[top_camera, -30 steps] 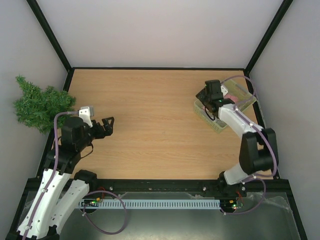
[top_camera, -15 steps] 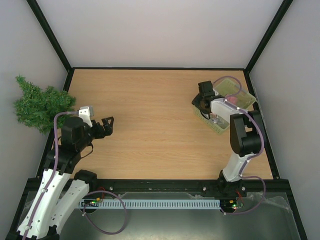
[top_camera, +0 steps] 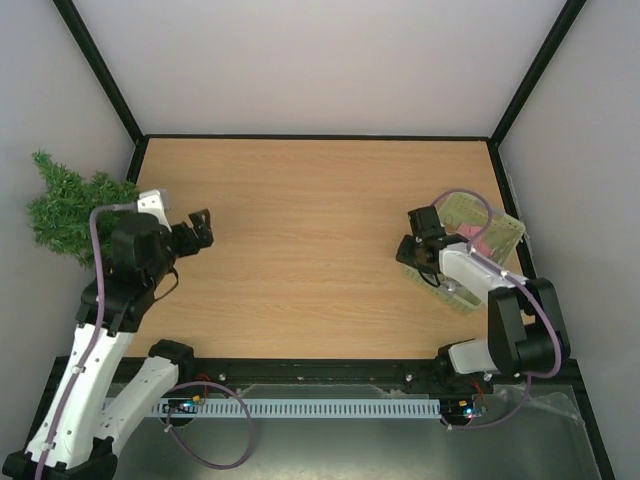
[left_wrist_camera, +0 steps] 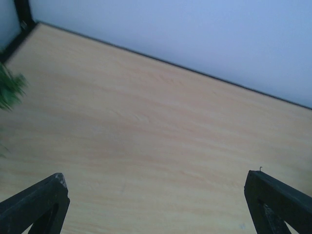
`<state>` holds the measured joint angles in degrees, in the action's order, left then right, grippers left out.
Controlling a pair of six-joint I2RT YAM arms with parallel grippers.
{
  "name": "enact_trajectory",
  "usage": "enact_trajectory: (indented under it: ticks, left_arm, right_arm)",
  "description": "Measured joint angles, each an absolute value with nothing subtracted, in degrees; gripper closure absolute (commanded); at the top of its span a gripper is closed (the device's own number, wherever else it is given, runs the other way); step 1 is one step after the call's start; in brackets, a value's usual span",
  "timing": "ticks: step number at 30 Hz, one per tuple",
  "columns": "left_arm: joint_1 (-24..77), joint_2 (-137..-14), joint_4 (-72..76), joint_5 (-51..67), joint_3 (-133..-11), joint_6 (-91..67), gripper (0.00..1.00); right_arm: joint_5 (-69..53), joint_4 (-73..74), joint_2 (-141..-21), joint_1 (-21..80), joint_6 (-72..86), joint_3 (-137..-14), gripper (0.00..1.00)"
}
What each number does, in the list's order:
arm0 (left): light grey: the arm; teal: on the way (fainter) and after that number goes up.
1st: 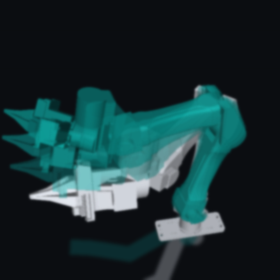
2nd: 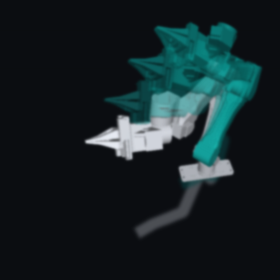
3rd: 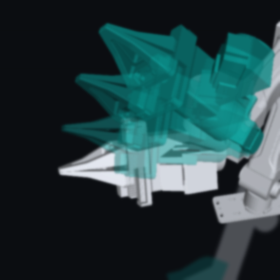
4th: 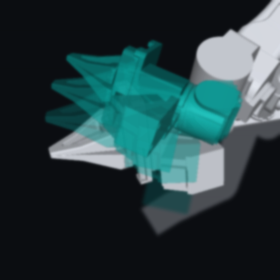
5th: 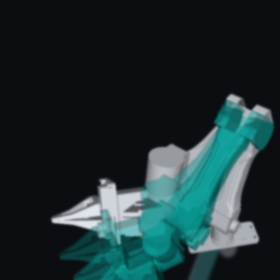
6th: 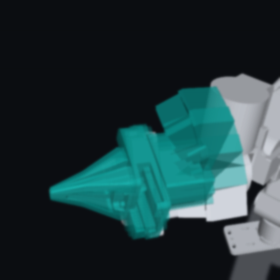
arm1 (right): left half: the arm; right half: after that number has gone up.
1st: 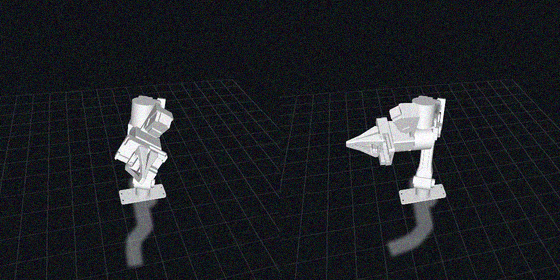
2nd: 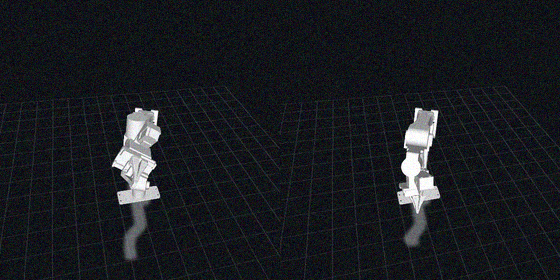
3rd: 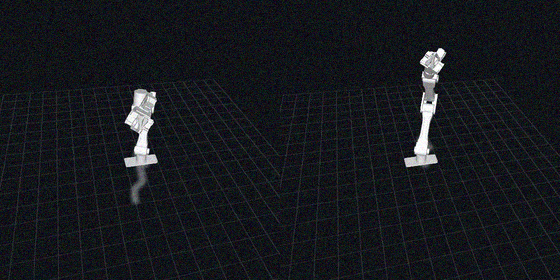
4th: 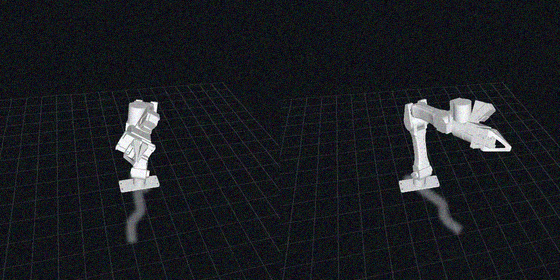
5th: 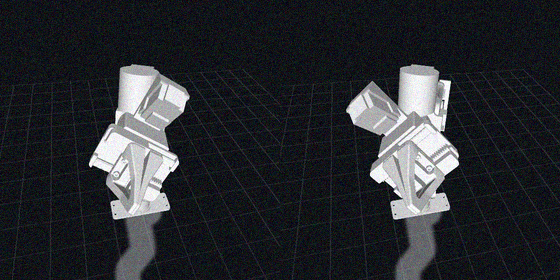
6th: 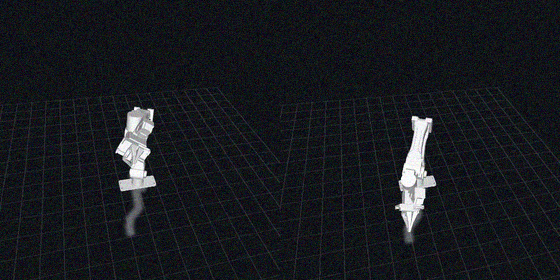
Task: Decorate the small christmas tree
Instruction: Move the christmas tree to the center of the board.
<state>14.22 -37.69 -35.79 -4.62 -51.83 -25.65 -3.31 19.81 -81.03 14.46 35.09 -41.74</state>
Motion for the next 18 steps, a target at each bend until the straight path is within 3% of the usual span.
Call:
enact_trajectory:
  ticks: [12,15,18]
  left_arm:
    - [14.0,-52.7,-42.8,-27.2,-80.1,-20.2,0.01]
    - [11.8,-56.6,-44.4,-32.3,-86.1,-19.6,0.02]
    - [7.0,-60.2,-45.7,-35.8,-90.9,-19.2,0.02]
  right_arm:
    - [-6.0,19.7,-77.3,21.4,31.4,-41.0,0.67]
    - [-6.1,18.9,-78.3,23.6,30.6,-41.8,0.64]
    - [-6.5,18.9,-78.6,25.6,29.8,-42.0,0.53]
